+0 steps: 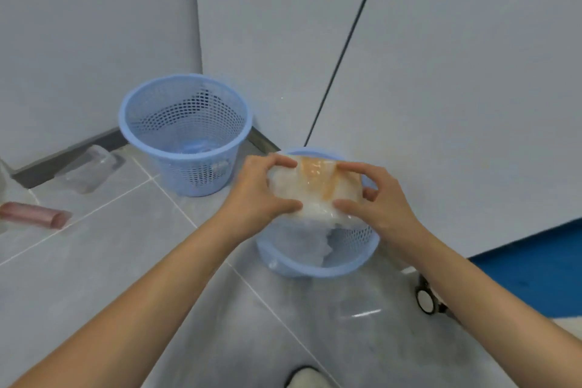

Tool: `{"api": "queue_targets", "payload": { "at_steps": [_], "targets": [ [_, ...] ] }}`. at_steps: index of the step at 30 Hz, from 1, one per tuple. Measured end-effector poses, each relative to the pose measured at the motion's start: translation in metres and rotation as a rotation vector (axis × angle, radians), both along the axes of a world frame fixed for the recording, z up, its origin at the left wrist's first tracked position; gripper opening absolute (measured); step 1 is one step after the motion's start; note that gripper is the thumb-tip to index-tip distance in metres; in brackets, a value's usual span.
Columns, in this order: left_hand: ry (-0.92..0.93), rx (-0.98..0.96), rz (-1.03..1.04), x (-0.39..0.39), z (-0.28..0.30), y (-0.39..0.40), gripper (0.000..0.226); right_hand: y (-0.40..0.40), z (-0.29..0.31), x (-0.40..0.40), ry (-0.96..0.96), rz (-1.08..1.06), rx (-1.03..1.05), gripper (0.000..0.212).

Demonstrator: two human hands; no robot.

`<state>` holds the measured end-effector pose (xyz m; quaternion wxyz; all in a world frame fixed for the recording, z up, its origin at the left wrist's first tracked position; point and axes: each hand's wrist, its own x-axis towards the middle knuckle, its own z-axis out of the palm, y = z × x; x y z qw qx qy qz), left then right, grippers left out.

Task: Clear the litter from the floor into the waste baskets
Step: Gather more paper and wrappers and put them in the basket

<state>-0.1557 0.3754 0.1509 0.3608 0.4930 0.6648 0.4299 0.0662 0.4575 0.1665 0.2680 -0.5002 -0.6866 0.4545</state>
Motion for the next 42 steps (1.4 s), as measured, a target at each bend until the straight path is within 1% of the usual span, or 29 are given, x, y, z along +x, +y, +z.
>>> {"api": "queue_targets", "payload": {
  "at_steps": [2,4,7,10,14,16,18,19,21,22,25,28,31,34,36,37,38,41,42],
  "targets": [
    [0.15,-0.078,-0.112,0.02,-0.008,0.016,0.067,0.007,-0.01,0.014,-0.219,0.033,0.056,0.065],
    [0.29,-0.185,-0.205,0.03,-0.017,0.023,0.068,0.009,-0.021,0.017,-0.321,0.078,0.089,0.068],
    [0.456,-0.311,-0.24,0.034,-0.025,0.028,0.067,0.01,-0.03,0.01,-0.49,0.151,0.179,0.07],
    [0.585,-0.37,-0.281,0.036,-0.031,0.035,0.072,0.009,-0.036,0.0,-0.705,0.207,0.303,0.071],
    [0.876,-0.489,-0.395,0.04,-0.043,0.043,0.084,0.011,-0.048,-0.009,-0.922,0.263,0.404,0.061],
    [1.051,-0.524,-0.429,0.046,-0.047,0.046,0.076,0.013,-0.056,-0.015,-1.007,0.305,0.458,0.05],
    [1.175,-0.528,-0.442,0.053,-0.053,0.053,0.068,0.017,-0.065,-0.021,-1.078,0.374,0.472,0.045],
    [1.191,-0.528,-0.452,0.056,-0.055,0.056,0.067,0.019,-0.069,-0.025,-1.083,0.398,0.431,0.047],
    [1.147,-0.538,-0.505,0.062,-0.062,0.064,0.068,0.025,-0.073,-0.031,-1.058,0.466,0.281,0.057],
    [1.133,-0.55,-0.533,0.064,-0.065,0.067,0.069,0.029,-0.074,-0.034,-1.053,0.504,0.22,0.062],
    [1.126,-0.587,-0.571,0.063,-0.077,0.077,0.079,0.044,-0.08,-0.044,-1.045,0.564,0.114,0.067],
    [1.099,-0.619,-0.595,0.06,-0.093,0.085,0.089,0.051,-0.1,-0.056,-1.105,0.582,0.073,0.078],
    [1.046,-0.686,-0.615,0.057,-0.105,0.094,0.091,0.054,-0.125,-0.063,-1.147,0.599,0.063,0.08],
    [1.088,-0.742,-0.664,0.057,-0.113,0.1,0.097,0.06,-0.13,-0.065,-1.201,0.64,0.036,0.087],
    [1.08,-0.781,-0.677,0.059,-0.113,0.102,0.103,0.062,-0.128,-0.065,-1.201,0.65,0.012,0.091],
    [1.057,-0.796,-0.678,0.06,-0.11,0.102,0.103,0.062,-0.126,-0.065,-1.193,0.655,0.002,0.09],
    [1.036,-0.798,-0.677,0.061,-0.103,0.101,0.099,0.061,-0.12,-0.065,-1.187,0.654,-0.012,0.084],
    [1.013,-0.702,-0.642,0.062,-0.078,0.091,0.073,0.055,-0.101,-0.062,-1.152,0.629,-0.003,0.047],
    [1.028,-0.659,-0.611,0.062,-0.069,0.086,0.064,0.053,-0.095,-0.058,-1.151,0.586,-0.012,0.042]
  ]
}}
